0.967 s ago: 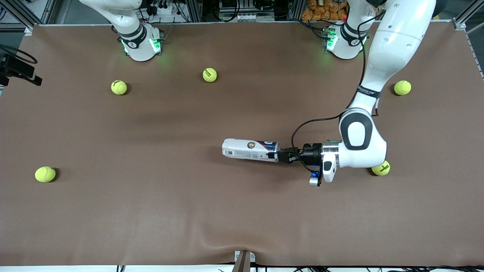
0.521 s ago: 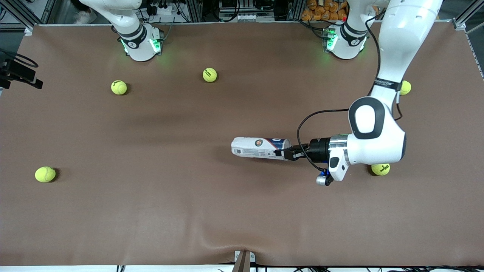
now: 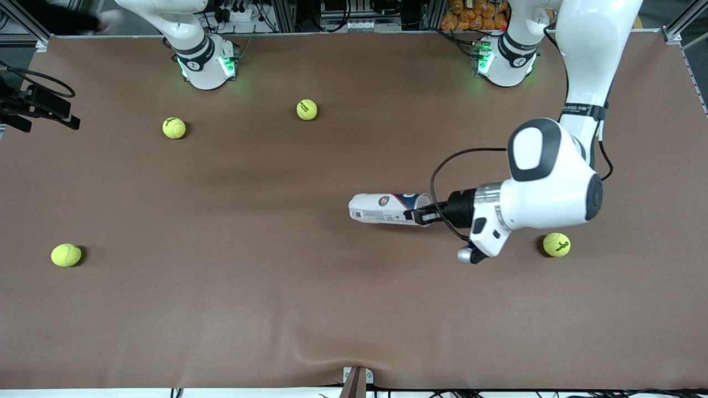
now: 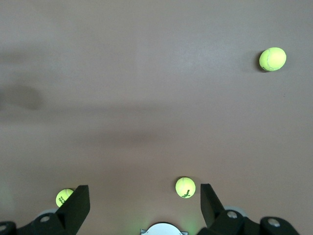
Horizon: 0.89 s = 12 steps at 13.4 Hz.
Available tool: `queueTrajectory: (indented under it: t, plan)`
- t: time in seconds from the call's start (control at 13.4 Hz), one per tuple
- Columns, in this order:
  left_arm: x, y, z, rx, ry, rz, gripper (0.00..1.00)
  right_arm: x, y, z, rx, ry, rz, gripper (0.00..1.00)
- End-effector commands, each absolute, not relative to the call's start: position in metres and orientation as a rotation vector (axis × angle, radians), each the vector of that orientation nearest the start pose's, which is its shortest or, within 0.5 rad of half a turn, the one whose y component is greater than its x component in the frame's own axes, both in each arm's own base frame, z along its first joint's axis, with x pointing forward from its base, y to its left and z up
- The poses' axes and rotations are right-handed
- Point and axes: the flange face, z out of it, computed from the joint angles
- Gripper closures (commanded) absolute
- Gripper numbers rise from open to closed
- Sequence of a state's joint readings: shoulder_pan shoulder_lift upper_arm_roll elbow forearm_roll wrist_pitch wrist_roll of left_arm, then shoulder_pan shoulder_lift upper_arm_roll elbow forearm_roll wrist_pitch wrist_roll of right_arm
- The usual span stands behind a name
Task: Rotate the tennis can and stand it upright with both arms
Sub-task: 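Lift and rotate the can upright with the left gripper, set it down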
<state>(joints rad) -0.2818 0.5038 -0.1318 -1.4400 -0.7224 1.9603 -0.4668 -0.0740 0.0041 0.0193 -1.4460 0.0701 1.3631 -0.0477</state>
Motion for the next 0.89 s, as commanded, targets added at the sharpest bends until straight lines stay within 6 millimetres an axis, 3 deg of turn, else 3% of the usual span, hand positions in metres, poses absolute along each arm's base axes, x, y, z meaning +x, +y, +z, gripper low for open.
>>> queueTrajectory:
  t: [0.0,0.15,0.45,0.52,0.67,0.82]
  plan:
    - [0.620,-0.339,0.452,2.500,0.375,-0.327,1.00,0.530,-0.022,0.665,-3.082,-0.002,0.124,0.00]
    - [0.607,-0.362,0.459,2.674,0.283,-0.226,1.00,0.529,-0.023,0.665,-3.082,0.000,0.128,0.00]
    - [0.554,-0.427,0.450,2.888,0.320,-0.221,1.00,0.529,-0.022,0.663,-3.081,0.000,0.135,0.00]
    - [0.534,-0.451,0.448,2.920,0.332,-0.210,1.00,0.529,-0.021,0.663,-3.081,-0.004,0.138,0.00]
    - [0.504,-0.487,0.438,3.017,0.339,-0.126,1.00,0.529,-0.021,0.663,-3.081,-0.002,0.138,0.00]
    - [0.484,-0.510,0.419,3.071,0.391,-0.099,1.00,0.530,-0.020,0.662,-3.081,-0.006,0.138,0.00]
